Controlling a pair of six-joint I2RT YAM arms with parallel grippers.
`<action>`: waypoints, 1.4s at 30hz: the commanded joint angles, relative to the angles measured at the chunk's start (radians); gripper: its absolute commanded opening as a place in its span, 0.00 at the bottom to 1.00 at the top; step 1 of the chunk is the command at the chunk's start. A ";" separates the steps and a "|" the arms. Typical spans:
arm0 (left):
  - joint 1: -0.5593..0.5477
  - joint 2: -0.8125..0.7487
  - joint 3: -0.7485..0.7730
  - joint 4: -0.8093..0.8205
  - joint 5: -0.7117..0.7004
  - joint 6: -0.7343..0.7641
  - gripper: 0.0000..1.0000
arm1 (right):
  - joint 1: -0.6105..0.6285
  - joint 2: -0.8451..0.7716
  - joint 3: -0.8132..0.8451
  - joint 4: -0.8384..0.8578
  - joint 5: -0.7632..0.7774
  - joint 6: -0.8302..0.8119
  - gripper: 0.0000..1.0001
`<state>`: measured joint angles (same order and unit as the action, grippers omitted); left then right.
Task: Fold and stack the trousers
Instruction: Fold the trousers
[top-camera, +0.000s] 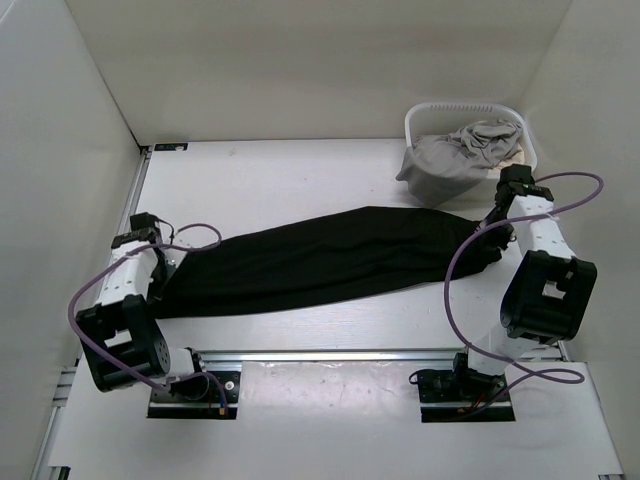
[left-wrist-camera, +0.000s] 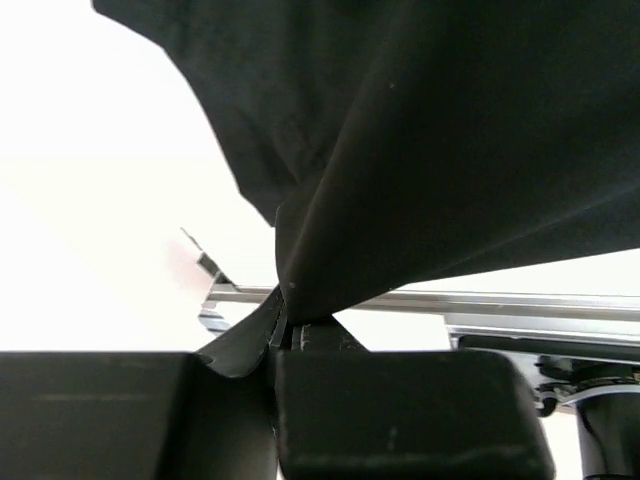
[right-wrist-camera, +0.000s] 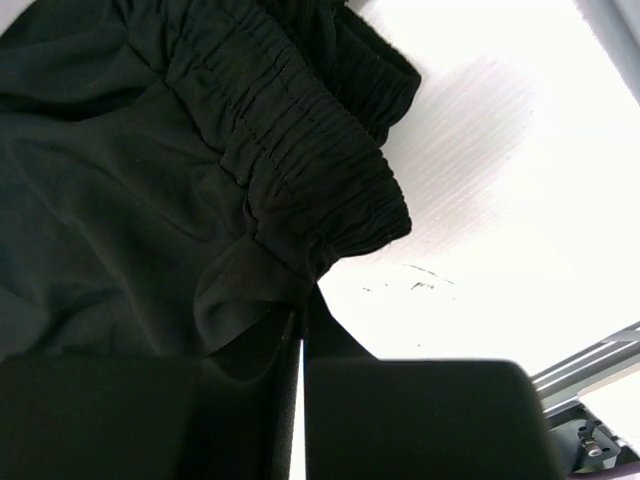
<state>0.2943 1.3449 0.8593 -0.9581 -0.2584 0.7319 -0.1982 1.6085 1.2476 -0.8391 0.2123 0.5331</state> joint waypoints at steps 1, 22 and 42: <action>0.003 -0.023 0.049 -0.001 -0.050 -0.002 0.14 | -0.001 -0.022 0.041 -0.034 0.033 -0.028 0.00; 0.003 0.203 0.409 0.119 -0.111 -0.011 0.14 | -0.049 -0.007 0.156 -0.078 0.042 -0.028 0.00; 0.012 -0.090 -0.272 0.188 -0.182 0.060 0.30 | -0.188 0.028 -0.149 0.034 -0.112 -0.068 0.33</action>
<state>0.2993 1.2881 0.5972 -0.8341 -0.4107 0.7788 -0.3695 1.6279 1.1053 -0.8673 0.1478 0.4828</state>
